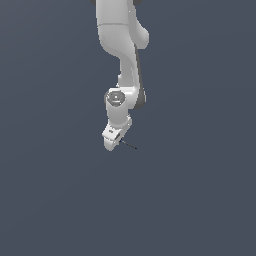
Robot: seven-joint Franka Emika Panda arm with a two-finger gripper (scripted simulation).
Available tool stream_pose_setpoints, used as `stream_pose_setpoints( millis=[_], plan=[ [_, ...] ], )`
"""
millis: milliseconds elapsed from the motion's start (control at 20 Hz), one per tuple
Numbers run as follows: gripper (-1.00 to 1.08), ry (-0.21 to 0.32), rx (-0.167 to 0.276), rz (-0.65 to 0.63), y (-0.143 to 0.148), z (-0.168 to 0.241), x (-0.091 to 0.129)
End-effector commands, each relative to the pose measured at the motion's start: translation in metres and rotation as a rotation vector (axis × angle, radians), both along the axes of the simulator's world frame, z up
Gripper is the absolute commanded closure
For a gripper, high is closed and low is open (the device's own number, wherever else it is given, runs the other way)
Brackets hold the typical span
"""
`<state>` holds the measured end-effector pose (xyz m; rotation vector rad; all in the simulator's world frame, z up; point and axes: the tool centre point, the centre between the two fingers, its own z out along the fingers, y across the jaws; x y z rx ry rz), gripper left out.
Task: Pick up the object and move it to a goal position.
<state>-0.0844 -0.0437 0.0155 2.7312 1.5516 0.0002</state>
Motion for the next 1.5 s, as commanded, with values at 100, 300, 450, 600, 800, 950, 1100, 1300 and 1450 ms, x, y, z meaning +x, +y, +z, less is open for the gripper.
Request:
stream_pose_setpoints(
  millis=[100,300,450,600,800,950,1100,1300,1450],
  plan=[
    [1.08,0.0,0.0,0.001,0.0,0.0,0.001],
    [1.08,0.0,0.0,0.001,-0.006,0.0,0.006],
    [1.08,0.0,0.0,0.001,-0.015,0.0,0.014],
    [1.08,0.0,0.0,0.0,-0.026,0.001,0.024],
    [1.08,0.0,0.0,0.0,-0.044,0.001,0.041],
    [1.08,0.0,0.0,0.0,-0.061,0.001,0.057],
    [1.08,0.0,0.001,0.0,-0.078,0.001,0.073],
    [1.08,0.0,0.001,0.0,-0.098,0.002,0.093],
    [1.08,0.0,0.001,0.0,-0.111,0.002,0.105]
  ],
)
